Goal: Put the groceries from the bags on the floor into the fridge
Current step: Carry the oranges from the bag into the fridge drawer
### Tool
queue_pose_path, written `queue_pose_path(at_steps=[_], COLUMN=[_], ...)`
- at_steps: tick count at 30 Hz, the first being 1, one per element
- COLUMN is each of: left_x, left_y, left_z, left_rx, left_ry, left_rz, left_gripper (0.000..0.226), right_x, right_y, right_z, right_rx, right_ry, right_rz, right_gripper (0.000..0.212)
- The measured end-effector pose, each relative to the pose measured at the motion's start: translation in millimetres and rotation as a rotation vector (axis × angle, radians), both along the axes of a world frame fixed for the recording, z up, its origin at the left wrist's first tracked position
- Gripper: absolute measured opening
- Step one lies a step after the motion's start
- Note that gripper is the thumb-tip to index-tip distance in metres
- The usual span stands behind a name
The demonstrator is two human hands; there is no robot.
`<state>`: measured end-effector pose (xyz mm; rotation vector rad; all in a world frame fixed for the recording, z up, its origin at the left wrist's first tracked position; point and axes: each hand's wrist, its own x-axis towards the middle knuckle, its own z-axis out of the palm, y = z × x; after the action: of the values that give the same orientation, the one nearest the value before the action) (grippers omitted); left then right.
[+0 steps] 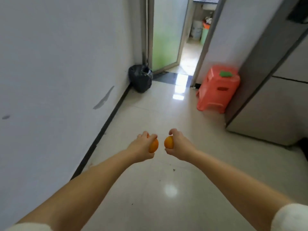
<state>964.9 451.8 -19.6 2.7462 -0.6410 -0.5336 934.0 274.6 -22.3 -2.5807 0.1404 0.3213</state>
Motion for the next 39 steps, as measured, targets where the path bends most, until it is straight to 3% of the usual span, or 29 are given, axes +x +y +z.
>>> queue_pose_path(at_steps=[9,14,19,29,34,39], left_x=[3.3,10.8,45.6,161.1,195.5,240.3], left_y=[-358.3,-510.9,-630.3,-888.0,-987.5,-1077.7], left_z=[47.3,90.3,141.6,305.1,362.6,413.5], left_rx=[-0.019,-0.096,-0.144,-0.316,-0.403,-0.527], left_ry=[-0.106,-0.180,-0.336,-0.593,-0.732,-0.723], left_rz=[-0.409,-0.581,-0.710,-0.834,-0.854,-0.739], left_gripper=[0.069,0.069,0.070,0.062,0.065,0.068], right_x=[-75.6,-89.6,-62.0,26.6,62.9,125.7], right_y=[-349.1,-491.5,-600.5,-818.5,-900.7,-984.8], right_z=[45.0,91.4,149.0,298.8,353.4,398.2], right_rx=[-0.089,-0.152,-0.072,-0.219,0.039,0.283], right_ry=[-0.122,-0.215,-0.354,-0.627,-0.853,-0.972], right_rz=[-0.301,-0.473,-0.605,-0.733,-0.795,-0.745], right_gripper=[0.050,0.052,0.053,0.057,0.051,0.042])
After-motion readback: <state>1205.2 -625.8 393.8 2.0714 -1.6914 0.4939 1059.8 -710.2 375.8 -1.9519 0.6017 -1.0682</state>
